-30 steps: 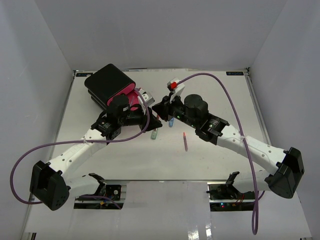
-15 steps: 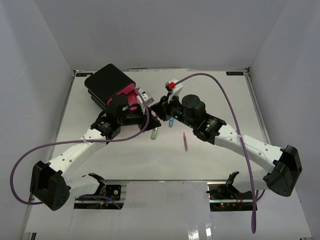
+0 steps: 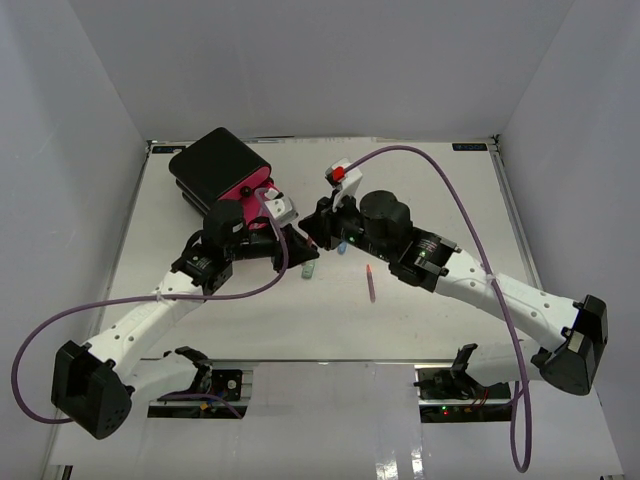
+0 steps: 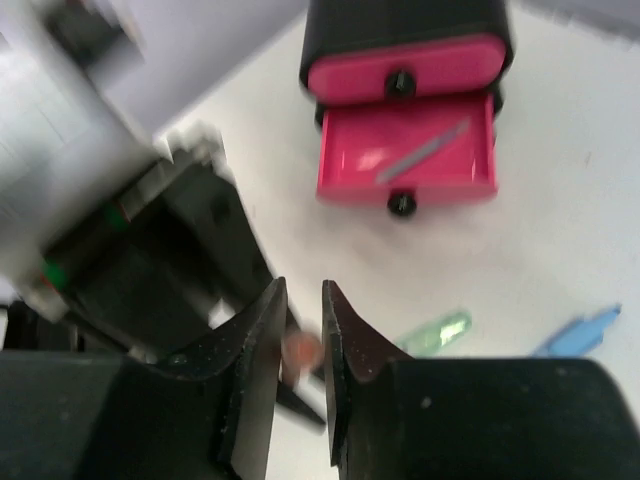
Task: Sort the stationery into containers
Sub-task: Close the pen cap on the pen.
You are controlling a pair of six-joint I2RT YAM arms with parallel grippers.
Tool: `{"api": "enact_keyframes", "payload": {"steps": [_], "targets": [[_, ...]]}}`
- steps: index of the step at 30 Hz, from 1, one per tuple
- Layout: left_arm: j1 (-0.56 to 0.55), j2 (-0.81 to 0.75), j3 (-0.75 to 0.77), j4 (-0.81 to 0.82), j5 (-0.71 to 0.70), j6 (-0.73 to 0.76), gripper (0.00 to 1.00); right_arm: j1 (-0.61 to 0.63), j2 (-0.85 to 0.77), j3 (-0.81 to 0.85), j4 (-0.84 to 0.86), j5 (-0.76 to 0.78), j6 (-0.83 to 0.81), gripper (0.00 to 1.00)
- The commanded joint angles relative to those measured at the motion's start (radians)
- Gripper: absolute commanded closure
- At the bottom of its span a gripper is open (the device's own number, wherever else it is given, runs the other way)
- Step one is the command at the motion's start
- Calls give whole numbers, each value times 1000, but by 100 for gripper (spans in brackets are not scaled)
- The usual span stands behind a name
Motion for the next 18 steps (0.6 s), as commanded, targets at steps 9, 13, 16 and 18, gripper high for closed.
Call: {"api": "enact_keyframes", "payload": {"steps": [9, 13, 16, 18], "targets": [[49, -107, -28, 339, -26, -52, 100, 36, 53, 77, -490, 67, 19, 59], [49, -108, -48, 311, -54, -72, 100, 36, 41, 97, -465, 53, 15, 49], [49, -98, -59, 285, -86, -82, 100, 36, 17, 93, -453, 53, 15, 44], [49, -75, -58, 270, -100, -93, 100, 38, -2, 87, -447, 60, 15, 40]]}}
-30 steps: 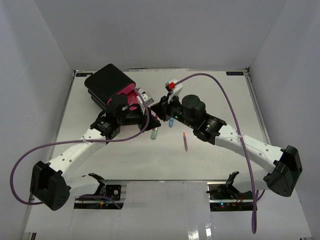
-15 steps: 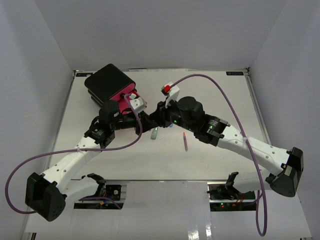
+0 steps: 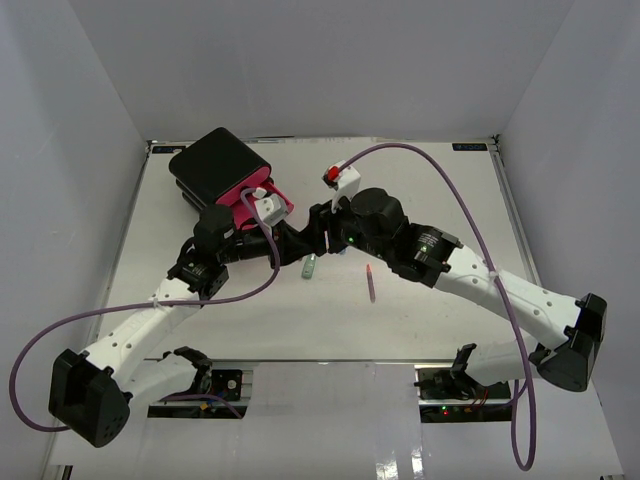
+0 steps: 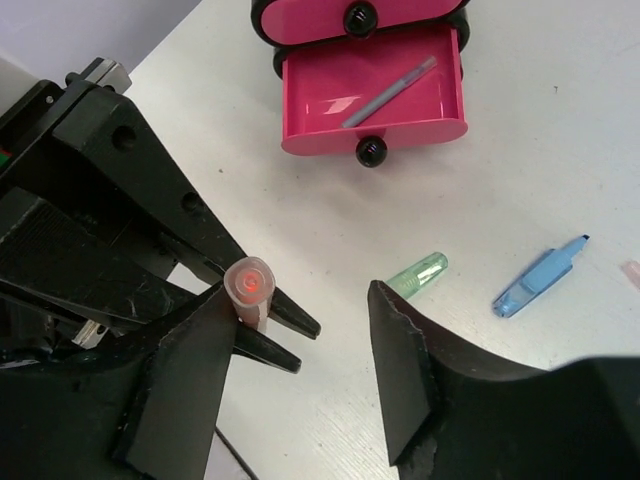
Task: Sort the stationery into containers
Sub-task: Close the pen cap on the pen, then place the pen in the drawer.
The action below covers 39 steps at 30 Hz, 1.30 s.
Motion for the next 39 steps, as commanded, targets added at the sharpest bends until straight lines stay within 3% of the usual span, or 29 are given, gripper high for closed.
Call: {"api": "enact_keyframes", "payload": {"steps": [1, 13, 18, 20, 24, 28, 33, 39], "targets": [[22, -13, 21, 97, -94, -29, 100, 12, -40, -26, -196, -5, -18, 39], [22, 45, 16, 37, -160, -69, 100, 12, -214, -98, -83, 64, -16, 26], [22, 76, 53, -74, -330, -51, 100, 10, -280, -155, -75, 121, -39, 10], [24, 103, 119, -188, -401, -18, 100, 12, -315, -190, -66, 158, -47, 8], [30, 224, 267, -390, -606, 147, 97, 12, -384, -306, -38, 167, -53, 7], [43, 321, 390, -475, -732, 260, 92, 9, -431, -382, -21, 164, -67, 7], [66, 442, 517, -543, -837, 347, 81, 9, -487, -442, -21, 172, -82, 7], [103, 571, 593, -634, -903, 407, 78, 4, -565, -511, -21, 196, -78, 6]]}}
